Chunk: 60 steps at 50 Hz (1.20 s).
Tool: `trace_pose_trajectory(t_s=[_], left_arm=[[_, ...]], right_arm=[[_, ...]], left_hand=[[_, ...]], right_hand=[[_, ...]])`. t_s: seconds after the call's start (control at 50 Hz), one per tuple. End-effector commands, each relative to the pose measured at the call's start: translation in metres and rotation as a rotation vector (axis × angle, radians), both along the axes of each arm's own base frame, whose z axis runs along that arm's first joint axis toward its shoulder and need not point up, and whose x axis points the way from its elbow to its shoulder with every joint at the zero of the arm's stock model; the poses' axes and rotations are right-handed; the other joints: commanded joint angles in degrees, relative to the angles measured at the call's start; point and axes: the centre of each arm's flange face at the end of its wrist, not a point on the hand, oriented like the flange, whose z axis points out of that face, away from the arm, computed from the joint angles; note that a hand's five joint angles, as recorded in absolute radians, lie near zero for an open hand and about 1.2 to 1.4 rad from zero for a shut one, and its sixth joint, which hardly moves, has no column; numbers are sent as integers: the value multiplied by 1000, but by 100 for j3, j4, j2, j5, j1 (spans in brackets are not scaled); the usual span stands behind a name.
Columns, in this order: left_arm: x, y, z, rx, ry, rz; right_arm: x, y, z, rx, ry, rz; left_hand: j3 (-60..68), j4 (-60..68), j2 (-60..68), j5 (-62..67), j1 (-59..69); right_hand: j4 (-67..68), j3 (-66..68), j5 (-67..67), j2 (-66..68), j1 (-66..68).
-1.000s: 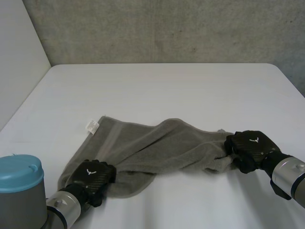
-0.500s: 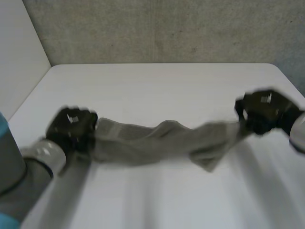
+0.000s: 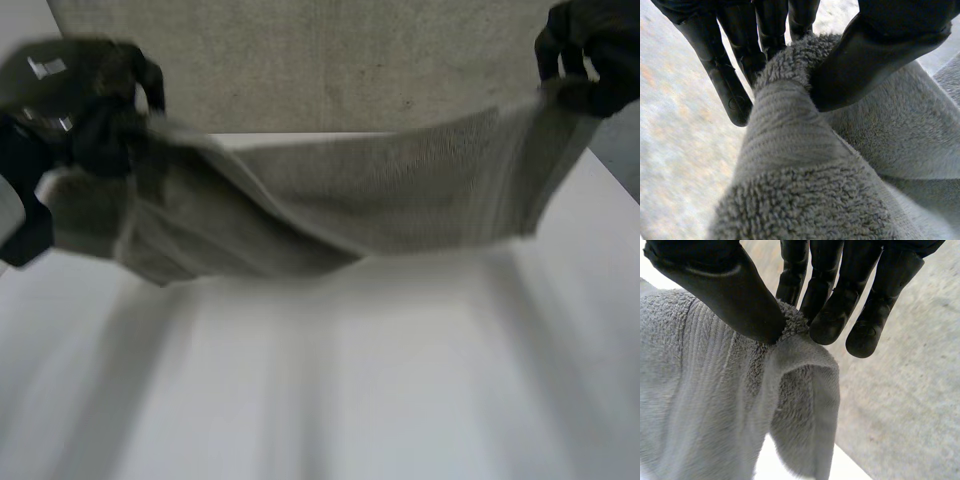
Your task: Fold the towel.
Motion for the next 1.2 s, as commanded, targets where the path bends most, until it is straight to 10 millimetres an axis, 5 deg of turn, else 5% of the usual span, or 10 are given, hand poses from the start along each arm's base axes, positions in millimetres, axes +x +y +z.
trace_pose_trajectory(t_s=[0.02,0.22,0.32,0.44,0.48,0.52,0.66,0.86,1.06,1.2], left_arm=[[-1,18,-61,191,-69,-70],[1,4,-49,139,-48,-47],[1,-17,-55,139,-39,-23],[-13,-41,-98,229,-67,-44],[-17,-45,-111,257,-76,-51],[-27,-55,-137,311,-98,-64],[-37,-68,-165,376,-129,-72],[-26,-74,-167,382,-124,-39],[-21,-76,-167,384,-122,-24],[-20,-76,-163,374,-119,-23]], right_arm=[[-1,9,-36,101,147,27],[0,-8,-20,63,87,16],[6,-47,-49,142,25,6],[23,-74,-108,271,65,42],[30,-82,-121,282,72,50],[36,-101,-147,294,87,19],[32,-123,-157,227,103,-120],[34,-68,-136,231,102,-14],[29,-18,-196,353,213,88],[28,-14,-225,319,210,85]], left_hand=[[293,143,513,193,4198],[125,-25,345,25,4030],[24,-127,244,-76,3929],[-463,-613,-243,-563,3442],[-481,-631,-261,-581,3424],[-515,-665,-295,-615,3391],[-515,-665,-295,-615,3391],[-548,-698,-328,-648,3357],[-548,-698,-328,-648,3357],[-565,-715,-345,-665,3340]], right_hand=[[360,333,383,502,454],[360,333,383,502,454],[360,333,383,502,454],[360,333,383,502,454],[-122,-149,-99,20,-27],[-6043,-6071,-6021,-5902,-5949],[-6640,-6667,-6617,-6498,-6546],[-6497,-6524,-6474,-6356,-6403],[-5151,-5179,-5129,-5010,-5057],[-5051,-5078,-5028,-4910,-4957]])
